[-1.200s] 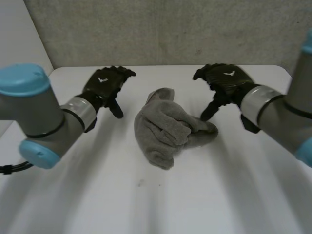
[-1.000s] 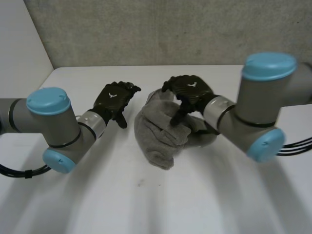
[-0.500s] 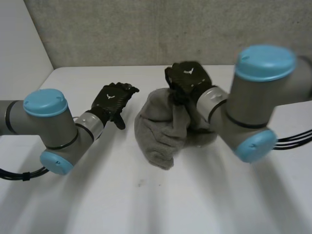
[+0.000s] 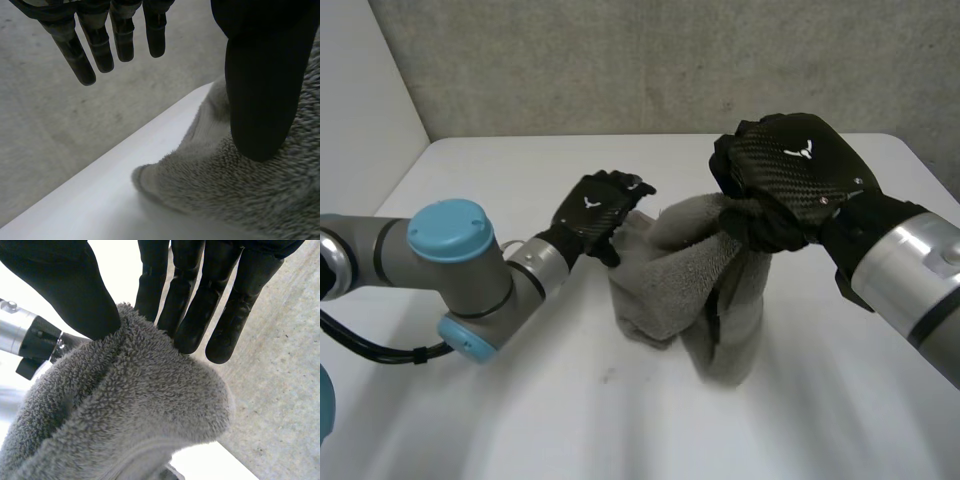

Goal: Fold the towel.

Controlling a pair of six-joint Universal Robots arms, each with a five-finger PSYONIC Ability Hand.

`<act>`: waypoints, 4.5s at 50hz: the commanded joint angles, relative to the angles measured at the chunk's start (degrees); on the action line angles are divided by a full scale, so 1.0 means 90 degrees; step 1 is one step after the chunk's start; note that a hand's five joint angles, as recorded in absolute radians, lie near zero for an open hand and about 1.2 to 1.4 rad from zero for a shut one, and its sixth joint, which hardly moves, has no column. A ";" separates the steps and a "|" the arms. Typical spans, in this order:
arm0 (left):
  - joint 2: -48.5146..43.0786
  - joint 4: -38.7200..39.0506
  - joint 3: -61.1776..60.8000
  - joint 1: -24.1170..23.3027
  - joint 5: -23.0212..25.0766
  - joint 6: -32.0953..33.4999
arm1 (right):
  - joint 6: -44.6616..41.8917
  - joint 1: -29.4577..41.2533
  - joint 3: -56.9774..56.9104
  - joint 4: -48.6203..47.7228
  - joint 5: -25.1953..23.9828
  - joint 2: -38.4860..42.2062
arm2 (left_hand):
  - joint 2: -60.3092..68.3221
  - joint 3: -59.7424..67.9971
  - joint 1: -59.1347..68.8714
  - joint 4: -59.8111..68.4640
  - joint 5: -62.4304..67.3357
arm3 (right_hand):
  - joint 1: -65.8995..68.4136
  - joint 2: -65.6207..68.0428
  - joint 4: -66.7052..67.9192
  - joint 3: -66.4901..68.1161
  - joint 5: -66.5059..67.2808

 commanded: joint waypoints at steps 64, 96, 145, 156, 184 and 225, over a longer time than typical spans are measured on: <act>0.0077 0.1252 -0.0304 -0.0070 0.1039 -0.1263 | -0.0238 0.0174 -0.0316 -0.0799 0.0389 0.0033 | 0.1106 0.1104 0.1117 0.1108 0.1100 | 0.2317 0.1435 0.1276 0.1329 0.1980; 0.0360 0.1300 0.0126 0.0164 0.0043 -0.3441 | -0.0550 -0.0197 -0.0072 -0.0907 0.0125 0.0326 | 0.7066 0.7063 0.7077 0.7067 0.7060 | 0.2317 0.1435 0.1276 0.1329 0.1980; 0.4763 -0.1716 -0.4034 -0.1281 -0.2906 0.1735 | 0.0836 -0.0471 -0.3223 0.1867 -0.2422 0.4415 | 0.7066 0.7063 0.7077 0.7067 0.7060 | -0.4911 -0.5793 -0.5952 -0.5898 -0.5248; 0.5223 -0.2264 -0.4180 -0.1311 -0.2926 0.1745 | 0.0768 0.0182 -0.4455 0.1837 -0.2385 0.5774 | 0.7066 0.7063 0.7077 0.7067 0.7060 | -0.2678 -0.3560 -0.3719 -0.3665 -0.3015; 0.4110 -0.1307 -0.3175 -0.0305 -0.2398 0.1735 | -0.0804 -0.0002 -0.1556 0.0529 -0.0158 0.1674 | 0.7066 0.7063 0.7077 0.7067 0.7060 | 0.2317 0.1435 0.1276 0.1329 0.1980; 0.2401 0.3097 0.0048 -0.0090 -0.2115 0.1979 | -0.1546 0.0096 -0.3089 -0.4012 0.1912 0.2719 | 0.7066 0.7063 0.7077 0.7067 0.7060 | 0.2317 0.1435 0.1276 0.1329 0.1980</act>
